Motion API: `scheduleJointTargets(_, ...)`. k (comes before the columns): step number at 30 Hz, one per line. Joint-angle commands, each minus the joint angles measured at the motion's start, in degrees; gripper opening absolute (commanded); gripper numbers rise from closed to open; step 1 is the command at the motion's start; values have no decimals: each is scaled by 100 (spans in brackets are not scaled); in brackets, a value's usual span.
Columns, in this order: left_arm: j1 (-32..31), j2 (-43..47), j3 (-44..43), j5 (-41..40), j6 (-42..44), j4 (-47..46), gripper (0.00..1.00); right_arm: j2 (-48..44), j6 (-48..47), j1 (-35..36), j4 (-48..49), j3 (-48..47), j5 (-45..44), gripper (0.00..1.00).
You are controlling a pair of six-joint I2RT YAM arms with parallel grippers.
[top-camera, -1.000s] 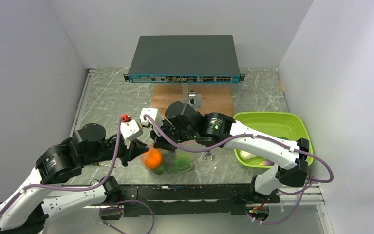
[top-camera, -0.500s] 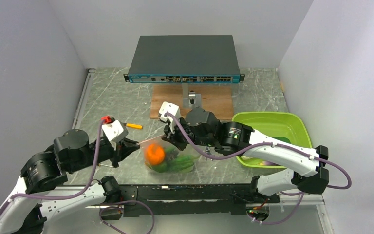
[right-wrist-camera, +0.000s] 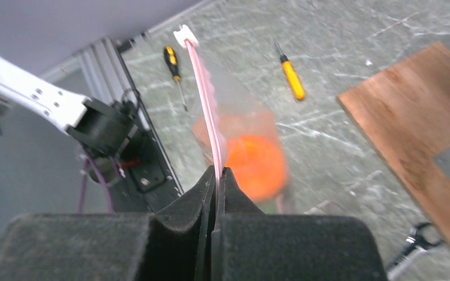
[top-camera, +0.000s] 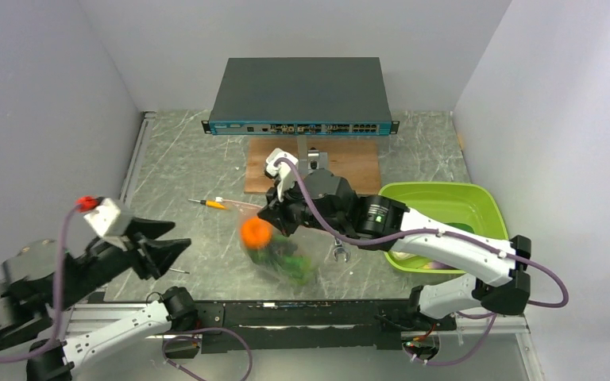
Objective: Place the food in the zip-top bag and seal the zipper
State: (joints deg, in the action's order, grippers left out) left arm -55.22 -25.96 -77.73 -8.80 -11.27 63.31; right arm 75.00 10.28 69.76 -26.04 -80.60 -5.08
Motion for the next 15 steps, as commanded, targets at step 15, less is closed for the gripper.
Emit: scheduleJointTargets(15,-5,1210,124,-791,-1491,-297,100,1684,3832,-96,2664,-896,-725,0)
